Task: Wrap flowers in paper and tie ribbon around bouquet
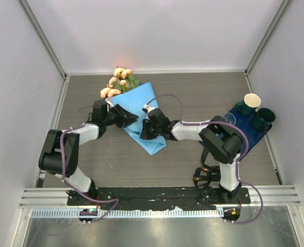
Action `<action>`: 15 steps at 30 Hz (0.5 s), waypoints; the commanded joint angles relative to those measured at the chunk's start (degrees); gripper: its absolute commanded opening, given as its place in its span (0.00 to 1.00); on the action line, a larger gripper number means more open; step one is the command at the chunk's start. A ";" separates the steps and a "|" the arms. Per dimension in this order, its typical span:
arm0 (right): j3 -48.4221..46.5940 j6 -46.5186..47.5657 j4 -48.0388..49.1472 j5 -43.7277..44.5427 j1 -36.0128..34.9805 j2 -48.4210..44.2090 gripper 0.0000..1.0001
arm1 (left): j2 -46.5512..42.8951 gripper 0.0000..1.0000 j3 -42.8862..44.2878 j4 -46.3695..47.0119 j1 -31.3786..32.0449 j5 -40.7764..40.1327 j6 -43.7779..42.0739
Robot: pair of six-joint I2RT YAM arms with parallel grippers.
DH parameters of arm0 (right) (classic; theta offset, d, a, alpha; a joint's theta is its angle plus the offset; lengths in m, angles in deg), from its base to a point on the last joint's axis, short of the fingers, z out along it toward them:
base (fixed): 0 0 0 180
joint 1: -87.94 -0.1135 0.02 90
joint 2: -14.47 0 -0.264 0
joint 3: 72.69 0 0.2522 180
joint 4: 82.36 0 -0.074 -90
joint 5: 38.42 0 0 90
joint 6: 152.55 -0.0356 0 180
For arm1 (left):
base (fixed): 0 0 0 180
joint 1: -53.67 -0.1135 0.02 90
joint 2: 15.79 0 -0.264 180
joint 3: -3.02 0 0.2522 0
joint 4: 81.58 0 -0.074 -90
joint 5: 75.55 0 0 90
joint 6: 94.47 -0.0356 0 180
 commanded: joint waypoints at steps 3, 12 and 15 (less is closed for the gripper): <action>-0.42 1.47 -2.40 -1.49 -0.74 0.41 0.05 | 3.33 0.24 -4.69 5.04 -0.15 -2.29 -1.18; 0.11 1.20 -3.01 -4.99 0.31 -3.81 0.24 | 6.94 0.11 -7.34 5.32 -0.68 -7.30 -4.87; 0.46 0.68 -3.10 -7.45 1.80 -6.44 0.34 | 6.94 0.11 -7.60 4.88 -0.85 -7.39 -5.40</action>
